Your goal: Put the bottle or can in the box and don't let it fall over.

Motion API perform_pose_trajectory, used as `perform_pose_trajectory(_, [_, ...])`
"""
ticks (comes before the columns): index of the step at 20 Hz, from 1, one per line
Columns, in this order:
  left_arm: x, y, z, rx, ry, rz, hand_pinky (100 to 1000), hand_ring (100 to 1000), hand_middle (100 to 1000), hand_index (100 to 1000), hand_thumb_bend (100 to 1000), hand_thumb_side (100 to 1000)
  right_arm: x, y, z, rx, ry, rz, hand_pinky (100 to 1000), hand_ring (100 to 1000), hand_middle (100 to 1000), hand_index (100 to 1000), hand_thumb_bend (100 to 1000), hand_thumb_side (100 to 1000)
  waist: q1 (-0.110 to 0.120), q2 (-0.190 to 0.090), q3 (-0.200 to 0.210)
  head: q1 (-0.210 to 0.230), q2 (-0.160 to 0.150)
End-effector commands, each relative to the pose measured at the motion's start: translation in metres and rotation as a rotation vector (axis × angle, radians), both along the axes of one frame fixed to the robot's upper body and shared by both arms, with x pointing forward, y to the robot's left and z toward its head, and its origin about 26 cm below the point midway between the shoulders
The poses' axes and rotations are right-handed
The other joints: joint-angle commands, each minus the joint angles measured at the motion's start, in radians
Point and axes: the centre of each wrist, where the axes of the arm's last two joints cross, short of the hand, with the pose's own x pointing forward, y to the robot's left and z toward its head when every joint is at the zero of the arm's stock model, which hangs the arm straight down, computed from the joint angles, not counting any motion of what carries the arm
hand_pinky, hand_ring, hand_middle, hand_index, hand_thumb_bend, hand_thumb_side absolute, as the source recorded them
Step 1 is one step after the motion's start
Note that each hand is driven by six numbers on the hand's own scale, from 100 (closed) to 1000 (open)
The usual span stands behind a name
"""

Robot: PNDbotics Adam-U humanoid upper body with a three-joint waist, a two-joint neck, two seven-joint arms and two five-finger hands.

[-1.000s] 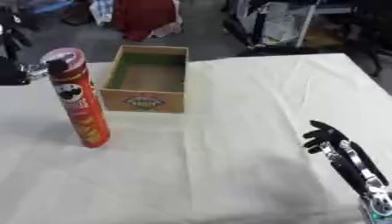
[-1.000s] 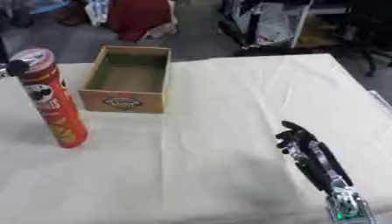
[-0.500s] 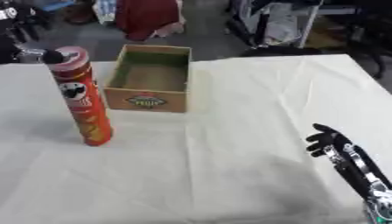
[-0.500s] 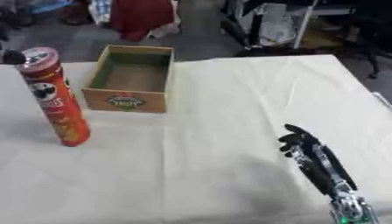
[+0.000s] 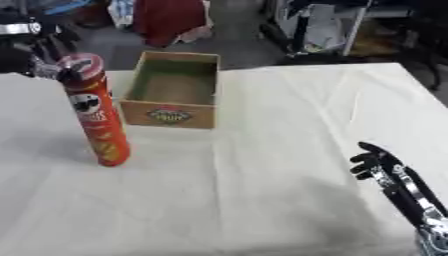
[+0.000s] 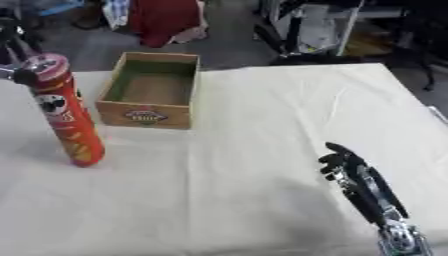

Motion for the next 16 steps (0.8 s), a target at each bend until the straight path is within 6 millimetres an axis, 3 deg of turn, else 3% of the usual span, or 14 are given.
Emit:
perform_pose_trajectory(1, [-0.001,-0.004,0.015,0.016,-0.013,-0.027,656,690,774,941,834,720,0.002,-0.005,0.007,-0.014,-0.018,0.003,635,667,690,922,100,943,0.003,-0.011,-0.001,0.003,0.001])
perform_pose_trajectory(16, [0.005,-0.021,0.008,0.074,-0.026,-0.049,594,620,721,927,735,665,0.002,-0.004,0.006,-0.012,-0.018,0.005,635,668,689,921,100,949,0.004,-0.011,-0.005,0.012,0.001])
